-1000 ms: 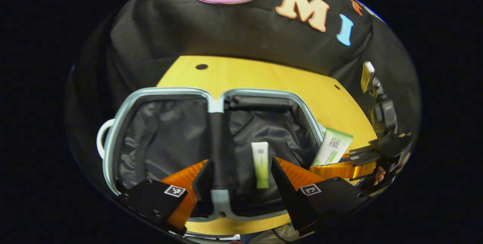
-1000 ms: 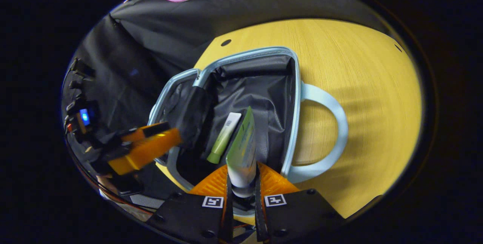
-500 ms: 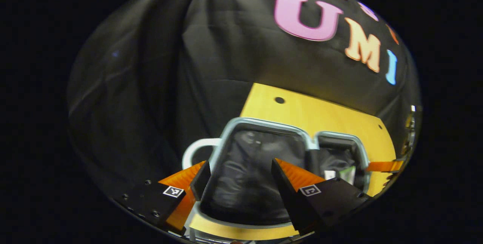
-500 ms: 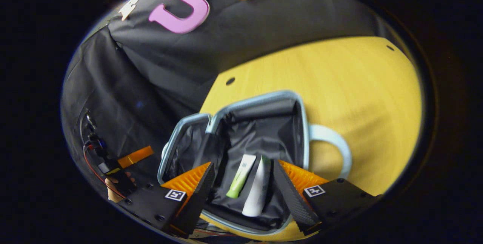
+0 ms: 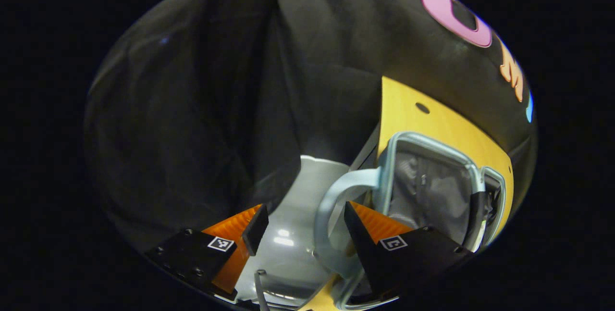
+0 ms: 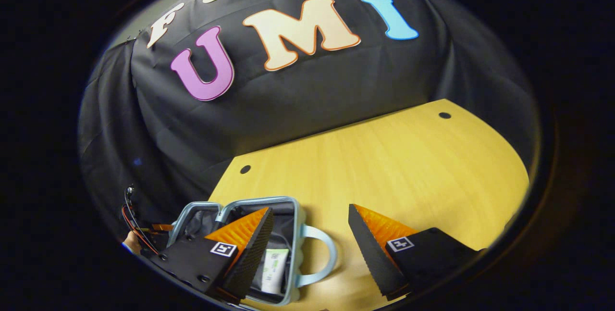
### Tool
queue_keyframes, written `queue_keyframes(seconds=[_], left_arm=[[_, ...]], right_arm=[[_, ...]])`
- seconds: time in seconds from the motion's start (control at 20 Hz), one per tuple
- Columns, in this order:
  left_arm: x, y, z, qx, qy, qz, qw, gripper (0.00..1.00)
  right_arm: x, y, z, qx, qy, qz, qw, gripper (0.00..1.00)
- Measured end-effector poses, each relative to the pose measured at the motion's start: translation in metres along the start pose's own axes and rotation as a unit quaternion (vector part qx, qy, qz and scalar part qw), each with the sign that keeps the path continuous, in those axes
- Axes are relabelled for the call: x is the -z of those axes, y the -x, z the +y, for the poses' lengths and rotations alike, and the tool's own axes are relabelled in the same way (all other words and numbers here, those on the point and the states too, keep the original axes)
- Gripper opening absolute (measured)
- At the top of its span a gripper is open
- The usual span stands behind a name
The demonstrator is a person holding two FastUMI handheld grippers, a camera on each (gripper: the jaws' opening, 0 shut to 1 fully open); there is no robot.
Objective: First open the suitcase, pack the skin care products into it, and then close the suitcase.
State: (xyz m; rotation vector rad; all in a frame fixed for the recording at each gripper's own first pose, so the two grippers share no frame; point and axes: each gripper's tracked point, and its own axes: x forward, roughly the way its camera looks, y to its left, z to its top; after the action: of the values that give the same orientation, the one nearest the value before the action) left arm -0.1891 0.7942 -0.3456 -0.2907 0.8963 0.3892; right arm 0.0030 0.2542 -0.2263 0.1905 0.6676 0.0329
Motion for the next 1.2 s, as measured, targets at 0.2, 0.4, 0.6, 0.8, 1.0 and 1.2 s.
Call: queue_keyframes(seconds=[0.2,0.4,0.6,0.8,1.0,1.2], left_arm=[[-0.005,0.002,-0.017,0.042,0.022,0.004,0.999,0.35],[-0.027,0.041,-0.035,0.016,-0.013,-0.036,0.999,0.03],[-0.084,0.141,-0.072,0.036,-0.046,-0.122,0.991,0.0],[-0.103,0.217,-0.15,0.061,-0.083,-0.176,0.979,0.0],[-0.103,0.255,-0.246,0.101,-0.12,-0.202,0.967,0.0],[-0.087,0.274,-0.328,0.147,-0.155,-0.209,0.954,0.0]], right_arm=[[-0.003,0.009,-0.012,0.004,0.034,-0.002,0.999,0.97],[-0.006,0.012,-0.007,-0.021,0.055,-0.022,0.998,0.98],[-0.006,0.02,-0.011,-0.054,0.081,-0.034,0.995,0.98],[-0.014,0.034,-0.029,-0.085,0.103,-0.051,0.99,0.98],[-0.028,0.053,-0.056,-0.095,0.083,-0.069,0.99,0.98],[-0.039,0.073,-0.092,-0.085,0.075,-0.086,0.99,0.98]])
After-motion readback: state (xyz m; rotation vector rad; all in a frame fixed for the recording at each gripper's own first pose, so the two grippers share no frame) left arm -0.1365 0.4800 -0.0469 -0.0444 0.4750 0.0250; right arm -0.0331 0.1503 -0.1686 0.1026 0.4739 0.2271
